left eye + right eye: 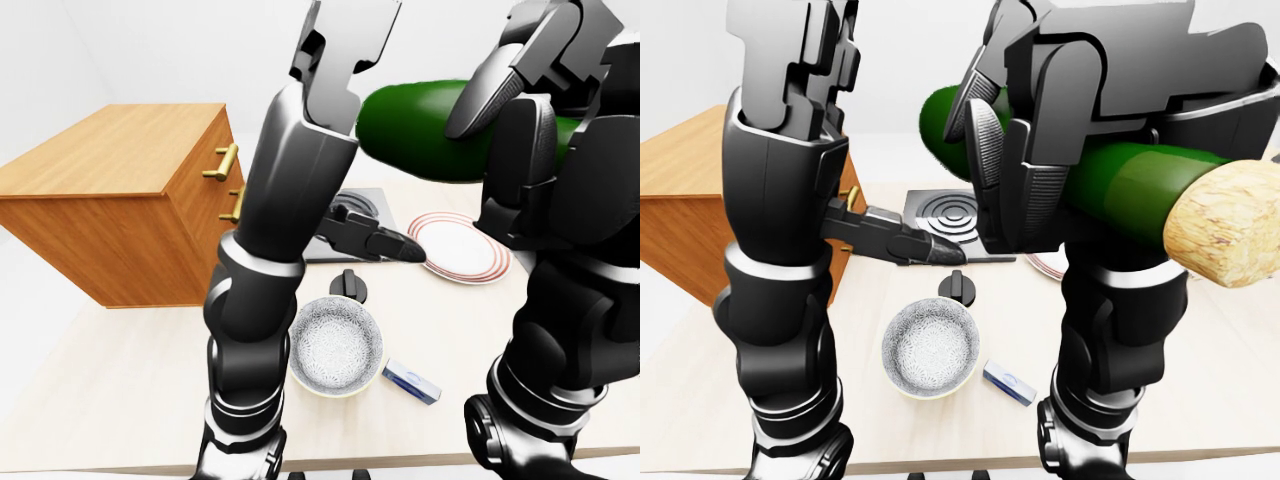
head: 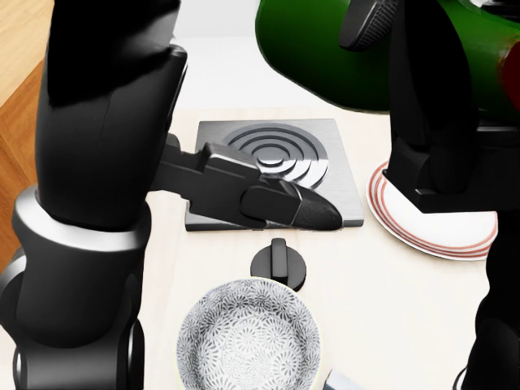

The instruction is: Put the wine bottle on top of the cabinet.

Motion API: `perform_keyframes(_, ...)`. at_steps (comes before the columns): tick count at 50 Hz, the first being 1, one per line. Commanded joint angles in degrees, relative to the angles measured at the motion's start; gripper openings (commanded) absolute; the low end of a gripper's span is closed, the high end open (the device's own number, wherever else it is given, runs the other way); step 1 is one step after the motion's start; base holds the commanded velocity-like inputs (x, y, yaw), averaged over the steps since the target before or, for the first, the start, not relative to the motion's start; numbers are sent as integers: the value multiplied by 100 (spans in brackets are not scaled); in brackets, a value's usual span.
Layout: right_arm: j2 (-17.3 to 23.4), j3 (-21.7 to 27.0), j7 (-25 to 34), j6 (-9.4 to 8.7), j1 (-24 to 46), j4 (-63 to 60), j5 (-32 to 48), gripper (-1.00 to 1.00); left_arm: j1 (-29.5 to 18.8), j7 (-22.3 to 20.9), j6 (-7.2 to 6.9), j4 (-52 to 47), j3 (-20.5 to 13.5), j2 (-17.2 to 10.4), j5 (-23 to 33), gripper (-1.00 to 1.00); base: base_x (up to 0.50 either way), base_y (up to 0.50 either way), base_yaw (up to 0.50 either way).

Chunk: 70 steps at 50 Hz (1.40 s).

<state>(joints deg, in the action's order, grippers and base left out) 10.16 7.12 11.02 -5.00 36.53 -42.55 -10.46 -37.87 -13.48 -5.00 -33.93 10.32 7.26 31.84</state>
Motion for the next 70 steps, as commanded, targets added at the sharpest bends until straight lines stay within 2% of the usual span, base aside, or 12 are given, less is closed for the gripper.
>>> perform_keyframes(1, 0, -59, -589, 0, -40, 115, -474, -100, -43, -284, 0, -229, 193, 281, 466, 100, 0, 0, 0)
perform_keyframes(7, -23, -74, -581, 0, -33, 117, -458, -100, -53, -264, 0, -45, 137, 354, 480, 100, 0, 0, 0)
perform_keyframes(15, -27, -79, -566, 0, -82, 58, -423, -100, 280, -104, 0, 200, 226, 441, 416, 100, 0, 0, 0)
perform_keyframes(23, -29, -50, -611, 0, 33, -43, -452, -100, 407, 103, 0, 596, 141, 392, 198, 100, 0, 0, 0)
perform_keyframes(28, -40, -55, -621, 0, 12, -96, -456, -100, 260, 164, 0, 788, 76, 363, 135, 100, 0, 0, 0)
perform_keyframes(54, -108, -107, -645, 0, -157, -139, -457, -100, 108, 536, 0, 1685, -139, 185, -281, 100, 0, 0, 0)
perform_keyframes(58, -106, -53, -644, 0, -152, -168, -491, -100, -73, 559, 0, 1823, -270, 110, -405, 100, 0, 0, 0)
perform_keyframes(65, -131, -92, -680, 0, -188, -188, -516, -100, -220, 659, 0, 2062, -283, 44, -472, 100, 0, 0, 0)
perform_keyframes(70, -110, -66, -673, 0, -247, -207, -531, -100, -579, 596, 0, 2114, -321, 0, -407, 100, 0, 0, 0)
